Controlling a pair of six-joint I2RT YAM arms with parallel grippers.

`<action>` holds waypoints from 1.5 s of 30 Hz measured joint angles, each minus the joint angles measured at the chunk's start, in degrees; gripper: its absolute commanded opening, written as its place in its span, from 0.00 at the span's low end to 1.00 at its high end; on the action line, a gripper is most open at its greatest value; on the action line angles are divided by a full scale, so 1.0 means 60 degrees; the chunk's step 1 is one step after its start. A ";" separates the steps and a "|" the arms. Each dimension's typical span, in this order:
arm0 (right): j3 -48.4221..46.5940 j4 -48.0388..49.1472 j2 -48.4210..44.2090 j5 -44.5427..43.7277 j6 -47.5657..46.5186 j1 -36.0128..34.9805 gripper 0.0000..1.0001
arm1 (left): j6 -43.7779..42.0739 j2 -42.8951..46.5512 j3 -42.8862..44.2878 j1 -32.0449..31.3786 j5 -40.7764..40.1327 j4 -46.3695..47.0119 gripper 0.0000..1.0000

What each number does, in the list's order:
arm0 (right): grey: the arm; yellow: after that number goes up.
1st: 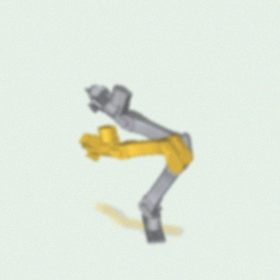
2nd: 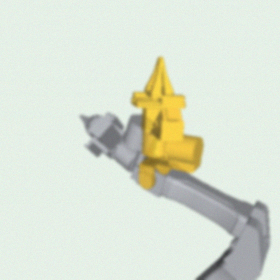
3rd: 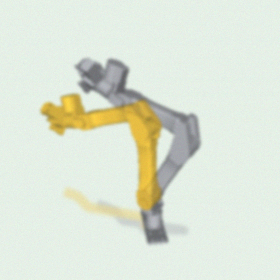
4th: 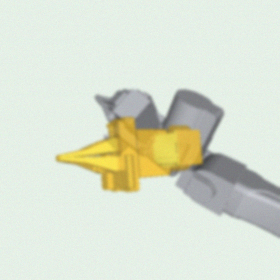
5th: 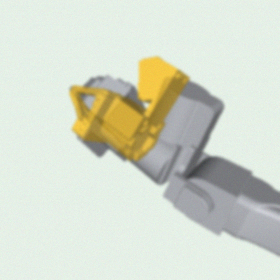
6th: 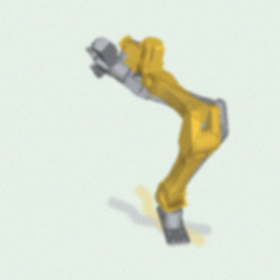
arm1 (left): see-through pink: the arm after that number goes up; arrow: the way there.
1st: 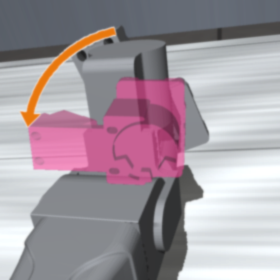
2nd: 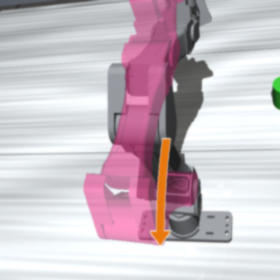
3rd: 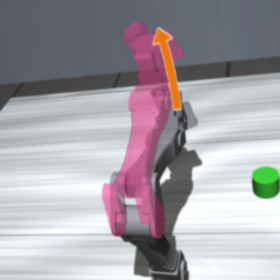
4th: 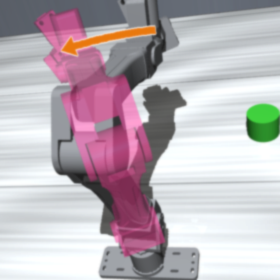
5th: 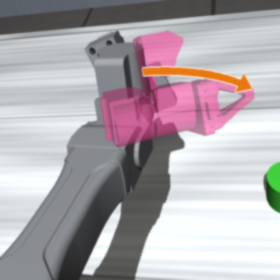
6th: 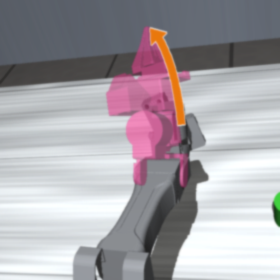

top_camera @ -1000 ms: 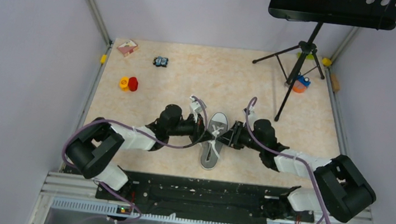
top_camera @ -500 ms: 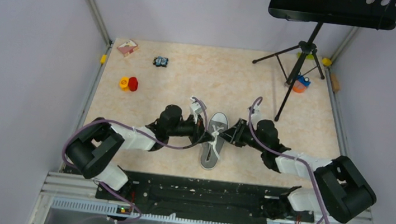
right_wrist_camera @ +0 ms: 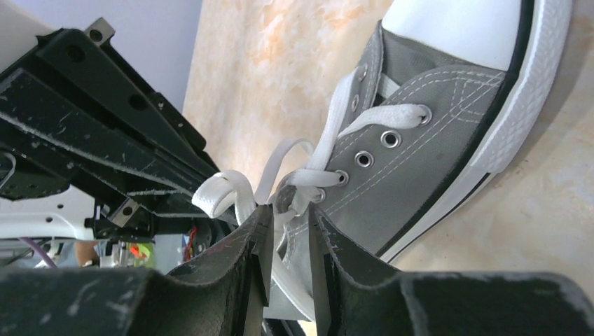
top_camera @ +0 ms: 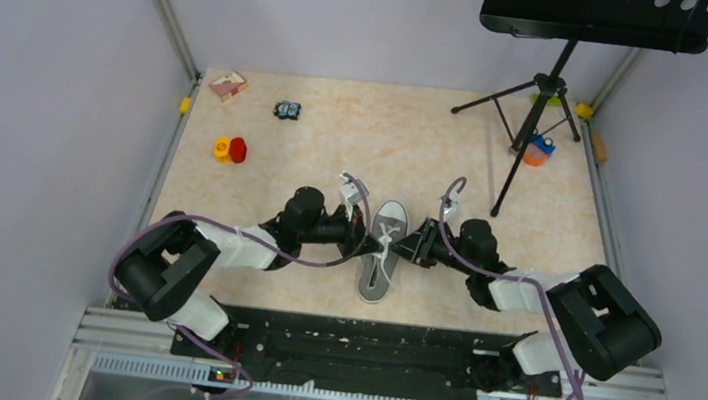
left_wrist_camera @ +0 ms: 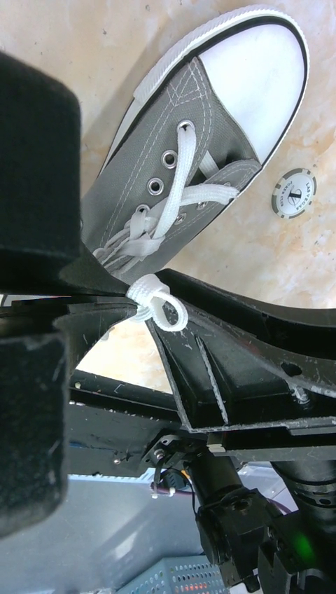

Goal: Tie the shoes
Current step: Cross the shoelace with the shoelace.

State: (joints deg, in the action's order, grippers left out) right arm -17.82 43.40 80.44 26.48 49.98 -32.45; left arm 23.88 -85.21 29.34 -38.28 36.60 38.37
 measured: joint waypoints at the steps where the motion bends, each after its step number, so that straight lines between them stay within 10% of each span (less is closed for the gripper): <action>1: 0.0058 0.0135 0.0000 0.0051 0.0036 0.0000 0.27 | 0.0000 0.0000 0.0000 -0.0004 0.0004 -0.0004 0.00; 45: 0.0444 0.2492 0.1107 0.1118 0.0958 0.0007 0.18 | -0.0015 0.0000 -0.0073 0.0120 0.0273 -0.0240 0.00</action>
State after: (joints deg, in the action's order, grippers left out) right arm -15.16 58.35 87.09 33.19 55.72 -32.40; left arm 23.79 -85.21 28.91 -37.56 38.24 36.93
